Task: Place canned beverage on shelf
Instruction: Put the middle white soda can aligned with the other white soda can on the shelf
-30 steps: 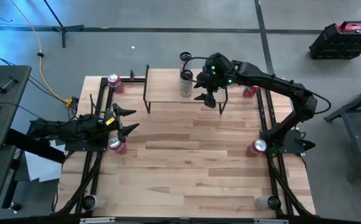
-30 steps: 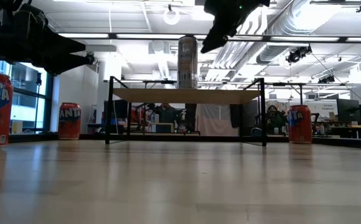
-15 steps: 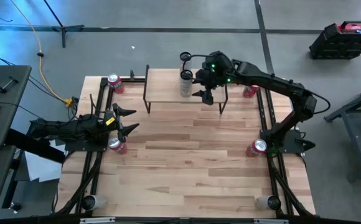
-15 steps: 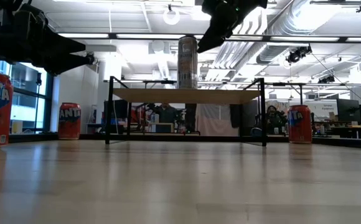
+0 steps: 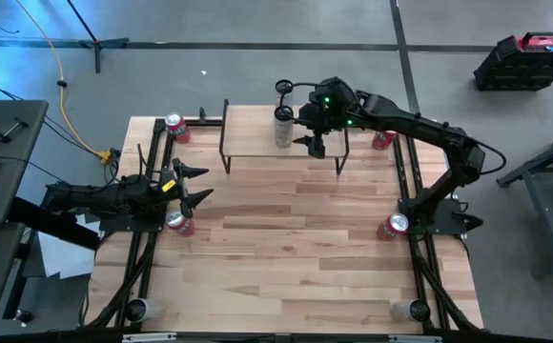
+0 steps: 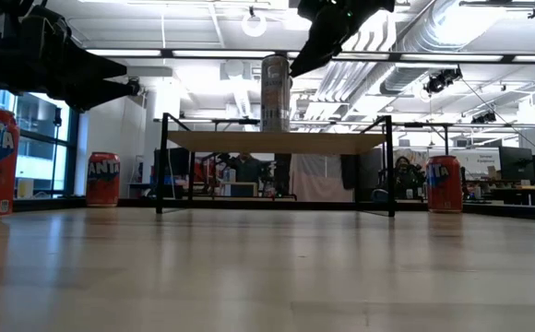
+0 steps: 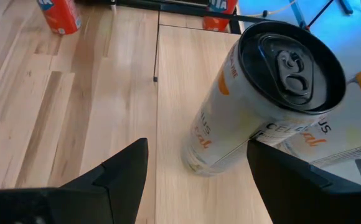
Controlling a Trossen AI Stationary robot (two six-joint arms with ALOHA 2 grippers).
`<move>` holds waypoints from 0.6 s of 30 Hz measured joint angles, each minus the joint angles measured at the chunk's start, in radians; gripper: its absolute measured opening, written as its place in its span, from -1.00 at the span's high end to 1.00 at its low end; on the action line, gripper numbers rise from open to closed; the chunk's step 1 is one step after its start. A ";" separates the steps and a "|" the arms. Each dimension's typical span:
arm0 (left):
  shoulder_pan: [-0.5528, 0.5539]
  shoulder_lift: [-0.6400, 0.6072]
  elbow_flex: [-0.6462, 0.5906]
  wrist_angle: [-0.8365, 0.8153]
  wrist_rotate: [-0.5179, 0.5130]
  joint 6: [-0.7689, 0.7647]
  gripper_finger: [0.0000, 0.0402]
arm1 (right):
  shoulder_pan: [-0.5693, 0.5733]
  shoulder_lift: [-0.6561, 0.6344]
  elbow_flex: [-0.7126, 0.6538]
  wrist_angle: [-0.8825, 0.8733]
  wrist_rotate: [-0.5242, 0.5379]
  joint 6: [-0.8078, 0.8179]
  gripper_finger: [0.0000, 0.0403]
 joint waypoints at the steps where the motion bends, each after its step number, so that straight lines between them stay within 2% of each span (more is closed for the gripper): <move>1: 0.000 0.000 0.000 0.000 0.000 0.000 -0.56 | 0.000 0.000 0.000 0.000 0.000 0.000 -0.28; 13: 0.000 0.000 0.000 0.000 0.000 0.000 -0.56 | 0.000 0.000 0.000 0.027 0.065 0.000 -0.28; 18: 0.000 0.000 0.000 0.000 0.000 0.000 -0.56 | 0.006 0.000 0.000 0.049 0.203 0.002 -0.28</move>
